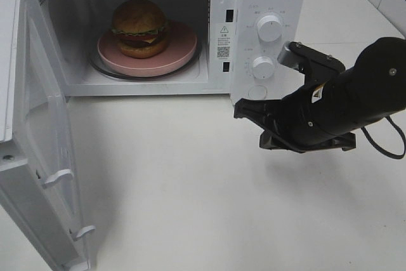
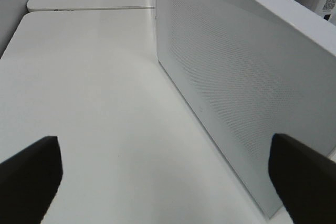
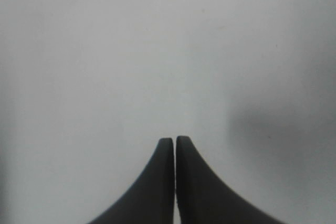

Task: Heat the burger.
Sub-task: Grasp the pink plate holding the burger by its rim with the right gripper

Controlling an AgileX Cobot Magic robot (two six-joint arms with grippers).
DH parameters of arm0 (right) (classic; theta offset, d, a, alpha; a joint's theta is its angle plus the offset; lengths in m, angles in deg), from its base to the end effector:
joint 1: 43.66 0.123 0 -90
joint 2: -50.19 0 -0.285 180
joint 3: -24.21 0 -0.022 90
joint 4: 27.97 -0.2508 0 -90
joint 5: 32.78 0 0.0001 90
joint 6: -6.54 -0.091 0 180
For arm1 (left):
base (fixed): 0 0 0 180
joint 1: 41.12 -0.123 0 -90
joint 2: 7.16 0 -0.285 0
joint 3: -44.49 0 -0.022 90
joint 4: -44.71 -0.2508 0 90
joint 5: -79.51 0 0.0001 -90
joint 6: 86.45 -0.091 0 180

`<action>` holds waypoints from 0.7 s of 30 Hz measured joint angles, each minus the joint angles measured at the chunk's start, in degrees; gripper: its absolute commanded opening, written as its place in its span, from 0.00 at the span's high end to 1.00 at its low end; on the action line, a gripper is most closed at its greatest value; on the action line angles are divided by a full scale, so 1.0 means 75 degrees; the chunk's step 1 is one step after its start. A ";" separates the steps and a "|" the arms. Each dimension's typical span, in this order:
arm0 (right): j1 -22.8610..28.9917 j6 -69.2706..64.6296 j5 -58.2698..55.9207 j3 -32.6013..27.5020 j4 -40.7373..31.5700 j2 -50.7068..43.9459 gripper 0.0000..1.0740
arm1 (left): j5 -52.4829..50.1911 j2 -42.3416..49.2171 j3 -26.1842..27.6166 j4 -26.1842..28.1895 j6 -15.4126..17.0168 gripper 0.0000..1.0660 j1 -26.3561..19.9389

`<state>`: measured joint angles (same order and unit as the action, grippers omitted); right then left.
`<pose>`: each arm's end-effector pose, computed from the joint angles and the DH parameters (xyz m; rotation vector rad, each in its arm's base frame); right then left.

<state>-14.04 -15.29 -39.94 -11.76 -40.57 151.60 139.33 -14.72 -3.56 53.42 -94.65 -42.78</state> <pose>0.2555 0.1481 0.1587 0.0952 2.5866 0.4704 -0.0060 -0.0121 0.2819 0.1211 2.0026 -0.0710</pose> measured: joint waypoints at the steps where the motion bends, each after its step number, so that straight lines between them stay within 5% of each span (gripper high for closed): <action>1: 0.0000 0.0313 -0.0397 0.0000 0.0000 -0.0076 1.00 | 0.0000 0.0000 0.0000 0.0000 0.0000 0.06 0.0000; 8: 0.0000 0.1757 -0.1910 0.0244 0.0053 -0.0160 0.99 | 0.0000 0.0000 0.0000 0.0000 0.0000 0.06 0.0000; 21: 0.0000 0.6593 -0.5386 0.1971 0.0214 -0.0168 0.95 | 0.0000 0.0000 0.0000 0.0000 0.0000 0.06 0.0000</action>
<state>-14.04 34.15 -80.34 3.03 -38.97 150.34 139.33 -14.72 -3.56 53.42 -94.65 -42.78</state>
